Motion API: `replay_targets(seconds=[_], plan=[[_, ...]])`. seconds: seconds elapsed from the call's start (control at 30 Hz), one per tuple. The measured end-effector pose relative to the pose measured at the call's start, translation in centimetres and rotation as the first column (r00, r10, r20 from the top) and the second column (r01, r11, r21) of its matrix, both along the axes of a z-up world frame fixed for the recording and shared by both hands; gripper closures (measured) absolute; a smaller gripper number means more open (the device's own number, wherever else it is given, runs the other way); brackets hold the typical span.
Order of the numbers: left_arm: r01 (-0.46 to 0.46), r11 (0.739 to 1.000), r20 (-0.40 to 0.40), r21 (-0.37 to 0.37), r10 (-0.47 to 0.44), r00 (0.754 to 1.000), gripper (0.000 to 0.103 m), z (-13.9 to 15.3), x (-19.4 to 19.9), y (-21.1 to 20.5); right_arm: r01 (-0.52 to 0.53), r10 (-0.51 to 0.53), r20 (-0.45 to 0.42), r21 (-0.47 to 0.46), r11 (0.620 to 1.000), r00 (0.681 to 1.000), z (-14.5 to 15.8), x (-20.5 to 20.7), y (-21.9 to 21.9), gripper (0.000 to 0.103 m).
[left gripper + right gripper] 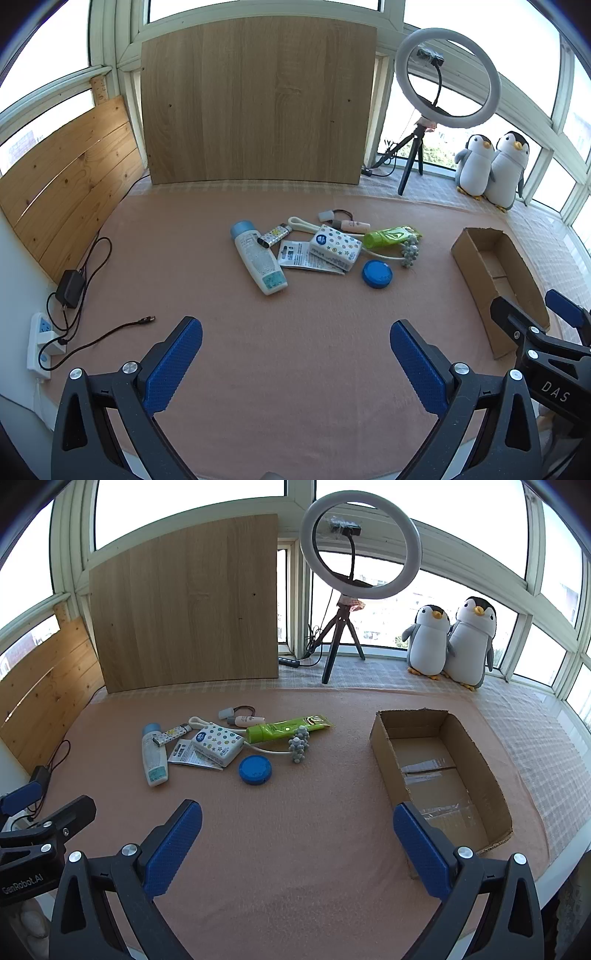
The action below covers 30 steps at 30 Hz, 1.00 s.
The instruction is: Organize objects
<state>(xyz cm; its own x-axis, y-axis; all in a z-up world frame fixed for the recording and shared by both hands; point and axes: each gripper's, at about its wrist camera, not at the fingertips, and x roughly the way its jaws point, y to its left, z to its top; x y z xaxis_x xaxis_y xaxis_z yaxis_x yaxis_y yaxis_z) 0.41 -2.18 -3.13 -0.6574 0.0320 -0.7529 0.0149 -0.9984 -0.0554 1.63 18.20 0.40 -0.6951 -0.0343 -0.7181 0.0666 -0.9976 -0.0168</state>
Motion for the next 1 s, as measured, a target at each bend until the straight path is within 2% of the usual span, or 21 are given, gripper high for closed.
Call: replay_targets(seconds=[1.0], plan=[[-0.004,1.0,-0.006,-0.002,0.004,1.0,0.0,0.3,0.49,-0.09,0.001,-0.001,-0.001,-0.002,1.0,1.0,0.1,0.18,-0.09,0.001]])
